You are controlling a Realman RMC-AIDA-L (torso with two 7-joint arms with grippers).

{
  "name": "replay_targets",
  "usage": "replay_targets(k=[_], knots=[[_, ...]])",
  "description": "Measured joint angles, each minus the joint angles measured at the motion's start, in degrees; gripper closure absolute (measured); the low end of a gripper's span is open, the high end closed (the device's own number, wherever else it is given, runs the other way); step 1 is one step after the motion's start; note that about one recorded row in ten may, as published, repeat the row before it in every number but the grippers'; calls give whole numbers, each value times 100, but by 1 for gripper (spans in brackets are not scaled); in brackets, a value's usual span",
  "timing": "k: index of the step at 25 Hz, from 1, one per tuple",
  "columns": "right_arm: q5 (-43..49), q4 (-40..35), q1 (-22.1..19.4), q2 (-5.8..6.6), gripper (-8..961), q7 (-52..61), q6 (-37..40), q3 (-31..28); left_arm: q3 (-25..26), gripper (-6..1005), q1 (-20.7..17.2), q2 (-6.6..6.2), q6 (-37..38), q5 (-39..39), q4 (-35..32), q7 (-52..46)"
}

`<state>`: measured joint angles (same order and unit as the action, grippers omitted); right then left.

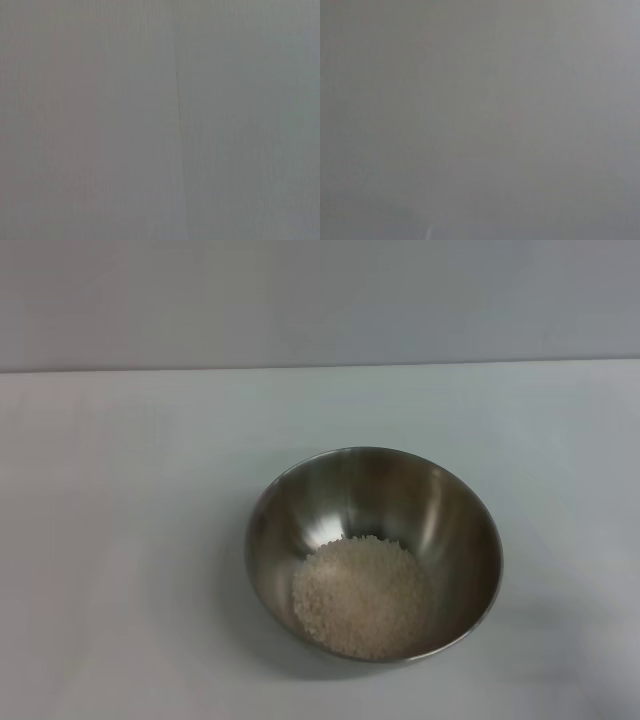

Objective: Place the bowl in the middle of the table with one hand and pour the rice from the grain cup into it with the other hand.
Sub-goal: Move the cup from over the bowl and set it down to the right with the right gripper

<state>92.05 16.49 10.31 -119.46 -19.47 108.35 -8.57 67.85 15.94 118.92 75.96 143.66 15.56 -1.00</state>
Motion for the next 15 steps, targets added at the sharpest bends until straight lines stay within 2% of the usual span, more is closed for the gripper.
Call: replay_targets(k=[6,11,15], knots=[[41,185,581,-5,915,-1269,-39,48,0,140,0,0,-2,11,15,2],[157,593,1156,-16,914,-3031,-113,415,0,140,-3,0,-10,-12,5,-5],[325,834,1339,-16,914,-3684,-395,537,0,140,-4,-1,-11,-20,2,-7]])
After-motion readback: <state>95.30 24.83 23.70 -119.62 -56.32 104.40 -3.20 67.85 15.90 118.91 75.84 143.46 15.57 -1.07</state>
